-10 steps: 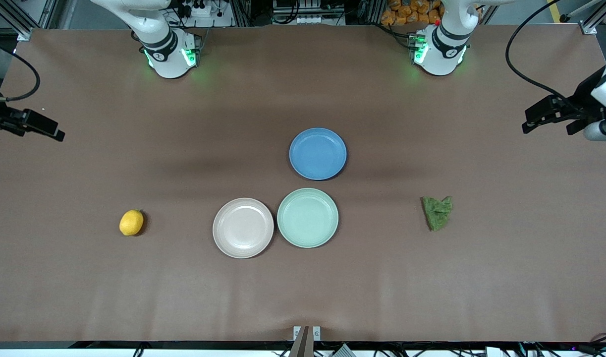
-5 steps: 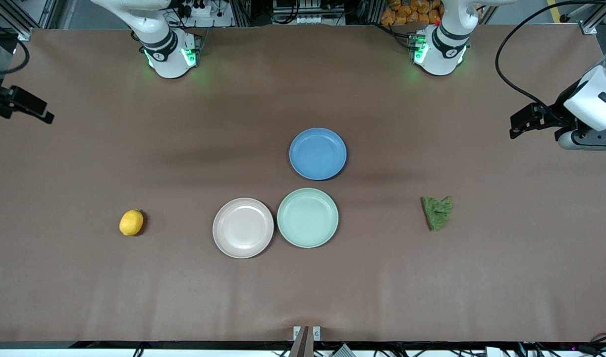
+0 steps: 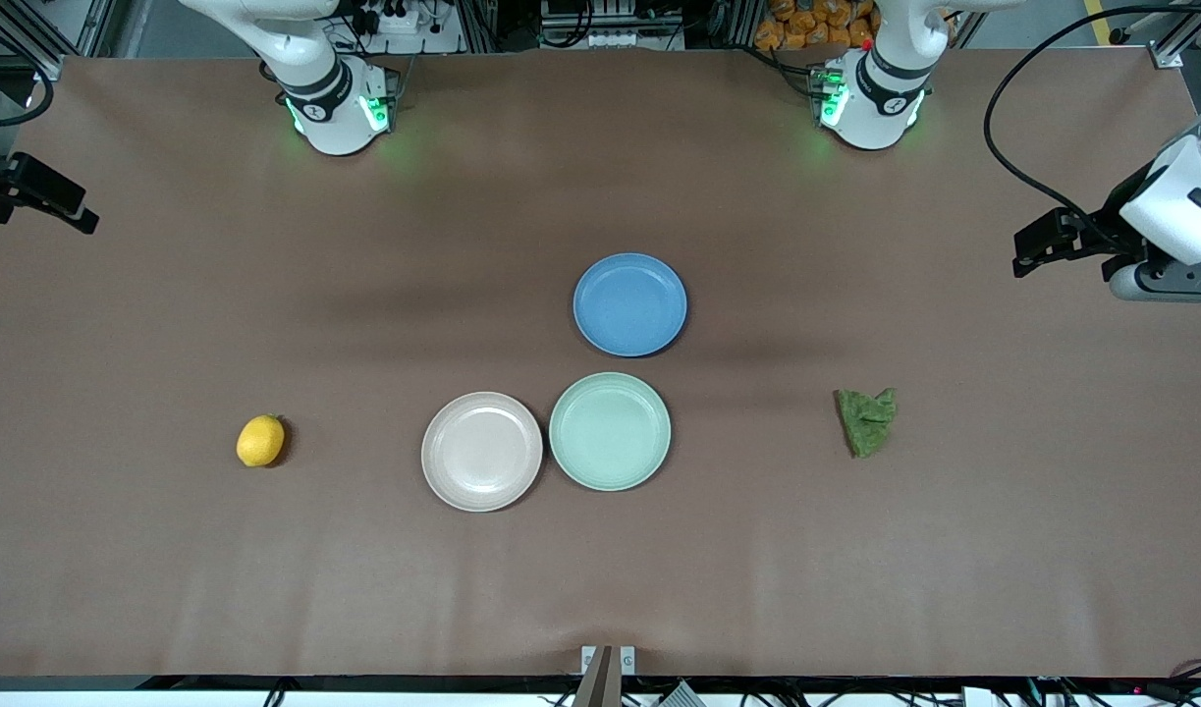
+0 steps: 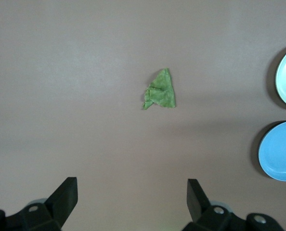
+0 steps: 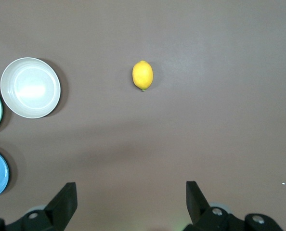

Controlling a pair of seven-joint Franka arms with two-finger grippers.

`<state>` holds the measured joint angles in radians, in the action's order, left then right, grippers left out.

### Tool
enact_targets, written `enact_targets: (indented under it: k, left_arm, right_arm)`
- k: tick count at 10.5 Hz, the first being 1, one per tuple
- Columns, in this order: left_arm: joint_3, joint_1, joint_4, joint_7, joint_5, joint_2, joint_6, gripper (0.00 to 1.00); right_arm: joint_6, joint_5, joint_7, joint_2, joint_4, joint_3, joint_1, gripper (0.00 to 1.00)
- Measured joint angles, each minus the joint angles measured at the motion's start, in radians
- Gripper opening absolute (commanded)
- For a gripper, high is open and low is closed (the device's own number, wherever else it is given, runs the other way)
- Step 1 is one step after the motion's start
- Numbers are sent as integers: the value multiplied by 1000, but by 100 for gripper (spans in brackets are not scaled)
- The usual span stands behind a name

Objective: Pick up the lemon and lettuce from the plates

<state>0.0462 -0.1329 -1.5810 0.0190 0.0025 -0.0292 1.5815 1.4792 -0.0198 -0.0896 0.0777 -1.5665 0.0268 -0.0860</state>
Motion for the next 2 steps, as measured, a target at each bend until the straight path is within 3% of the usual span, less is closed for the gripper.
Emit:
enact_targets:
  k: [2]
  left_arm:
    - [0,0,0,0,1,-5,0,100]
  right_arm:
    - [4,1,0,-3,0,1,6,100]
